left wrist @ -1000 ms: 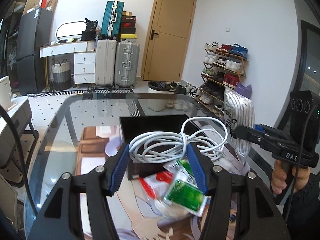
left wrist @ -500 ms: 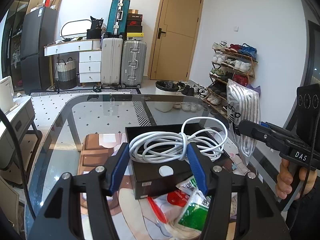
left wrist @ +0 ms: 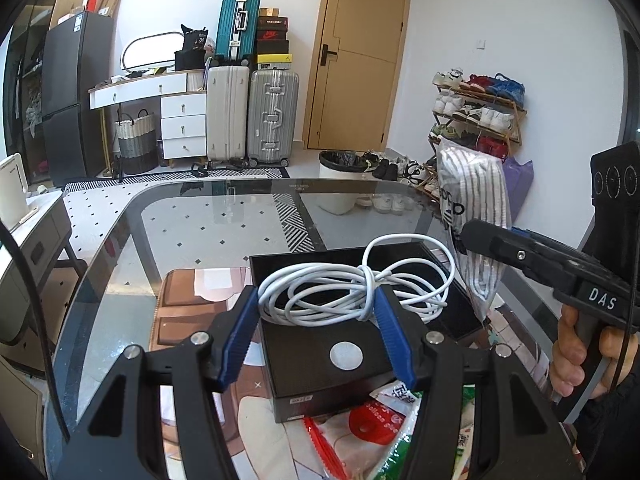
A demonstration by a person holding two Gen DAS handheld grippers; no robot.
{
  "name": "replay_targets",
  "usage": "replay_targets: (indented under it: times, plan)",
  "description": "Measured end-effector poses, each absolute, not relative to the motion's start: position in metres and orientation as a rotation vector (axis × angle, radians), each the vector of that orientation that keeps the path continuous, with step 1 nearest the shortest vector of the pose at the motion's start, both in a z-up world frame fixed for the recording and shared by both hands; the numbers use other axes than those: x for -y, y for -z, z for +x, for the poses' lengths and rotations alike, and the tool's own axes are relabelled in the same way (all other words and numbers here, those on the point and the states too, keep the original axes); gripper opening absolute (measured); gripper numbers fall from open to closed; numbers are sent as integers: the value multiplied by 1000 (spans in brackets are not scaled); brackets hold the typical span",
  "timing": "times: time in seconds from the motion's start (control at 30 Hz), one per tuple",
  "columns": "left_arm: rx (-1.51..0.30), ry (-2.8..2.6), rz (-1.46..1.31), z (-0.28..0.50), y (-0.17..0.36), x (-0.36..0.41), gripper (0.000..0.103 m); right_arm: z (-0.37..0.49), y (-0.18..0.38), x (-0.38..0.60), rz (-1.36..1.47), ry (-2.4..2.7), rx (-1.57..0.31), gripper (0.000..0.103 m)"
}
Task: Organize soft objects
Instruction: 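Lower the rope bag into the black box with the right gripper while the left gripper releases the cable inside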
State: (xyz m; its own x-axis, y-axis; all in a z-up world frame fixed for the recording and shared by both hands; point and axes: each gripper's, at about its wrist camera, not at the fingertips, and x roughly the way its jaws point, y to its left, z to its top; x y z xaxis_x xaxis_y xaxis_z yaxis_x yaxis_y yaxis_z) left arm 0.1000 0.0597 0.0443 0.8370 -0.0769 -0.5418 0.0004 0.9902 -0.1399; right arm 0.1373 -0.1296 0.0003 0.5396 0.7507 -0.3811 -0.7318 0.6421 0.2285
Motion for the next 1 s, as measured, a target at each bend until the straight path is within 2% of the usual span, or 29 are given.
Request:
replay_targets:
  times: [0.9, 0.93, 1.0]
  plan:
    - [-637, 15, -74, 116, -33, -47, 59, 157, 25, 94, -61, -854, -522, 38]
    - [-642, 16, -69, 116, -33, -47, 59, 157, 27, 93, -76, -842, -524, 39]
    - [-650, 19, -67, 116, -35, -47, 63, 157, 27, 92, -92, -818, -520, 49]
